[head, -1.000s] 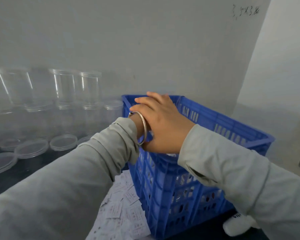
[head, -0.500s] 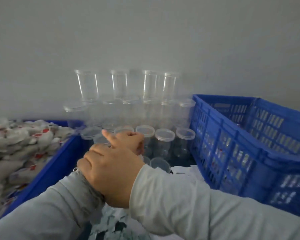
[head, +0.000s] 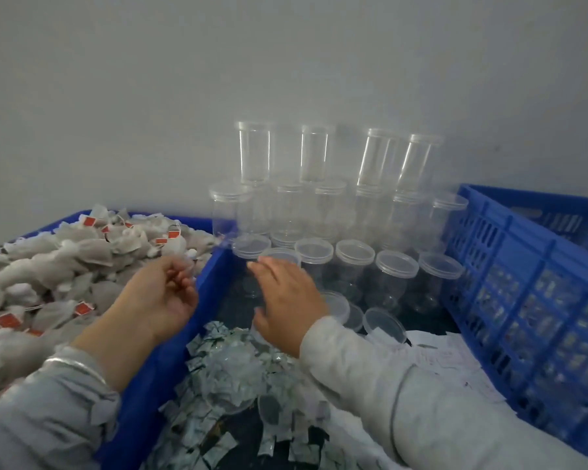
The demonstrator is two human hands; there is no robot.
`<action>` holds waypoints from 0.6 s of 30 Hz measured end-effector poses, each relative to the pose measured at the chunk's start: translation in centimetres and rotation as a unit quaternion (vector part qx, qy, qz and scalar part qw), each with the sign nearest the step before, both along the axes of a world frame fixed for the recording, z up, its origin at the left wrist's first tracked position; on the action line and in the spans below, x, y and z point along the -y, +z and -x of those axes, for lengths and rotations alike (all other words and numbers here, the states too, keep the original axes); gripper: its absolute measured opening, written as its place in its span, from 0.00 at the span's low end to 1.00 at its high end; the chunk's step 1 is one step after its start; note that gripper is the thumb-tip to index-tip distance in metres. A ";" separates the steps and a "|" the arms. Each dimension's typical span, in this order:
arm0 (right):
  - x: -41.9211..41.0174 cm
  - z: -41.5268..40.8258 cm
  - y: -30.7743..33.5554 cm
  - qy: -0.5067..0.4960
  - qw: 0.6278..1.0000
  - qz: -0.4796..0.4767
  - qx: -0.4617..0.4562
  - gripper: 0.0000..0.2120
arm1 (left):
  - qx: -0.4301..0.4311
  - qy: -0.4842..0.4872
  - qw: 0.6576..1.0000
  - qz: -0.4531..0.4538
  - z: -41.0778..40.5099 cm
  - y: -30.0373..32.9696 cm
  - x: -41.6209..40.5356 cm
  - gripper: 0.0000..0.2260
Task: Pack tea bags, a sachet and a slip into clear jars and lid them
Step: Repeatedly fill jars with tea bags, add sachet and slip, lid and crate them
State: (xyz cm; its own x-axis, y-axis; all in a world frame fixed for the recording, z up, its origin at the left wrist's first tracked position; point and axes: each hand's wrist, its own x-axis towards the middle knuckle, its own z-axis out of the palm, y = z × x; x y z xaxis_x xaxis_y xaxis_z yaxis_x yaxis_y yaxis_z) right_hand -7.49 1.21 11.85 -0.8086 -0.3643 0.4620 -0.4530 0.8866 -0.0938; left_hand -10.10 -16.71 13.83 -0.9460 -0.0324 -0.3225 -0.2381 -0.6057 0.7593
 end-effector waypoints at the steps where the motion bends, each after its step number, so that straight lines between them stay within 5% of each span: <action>1: -0.9 1.7 -0.2 -0.059 0.998 -0.003 0.031 0.30 | 0.004 0.006 1.000 0.011 0.2 -0.3 0.5 0.10; 9: -2.9 10.5 -2.6 -0.246 0.953 -0.048 0.169 0.33 | 0.002 -0.046 0.996 0.076 0.1 -1.1 -0.7 0.10; 18: -0.9 10.0 -5.6 -0.223 0.956 0.175 0.070 0.24 | -0.010 -0.069 0.994 0.084 -0.4 -1.0 -1.0 0.10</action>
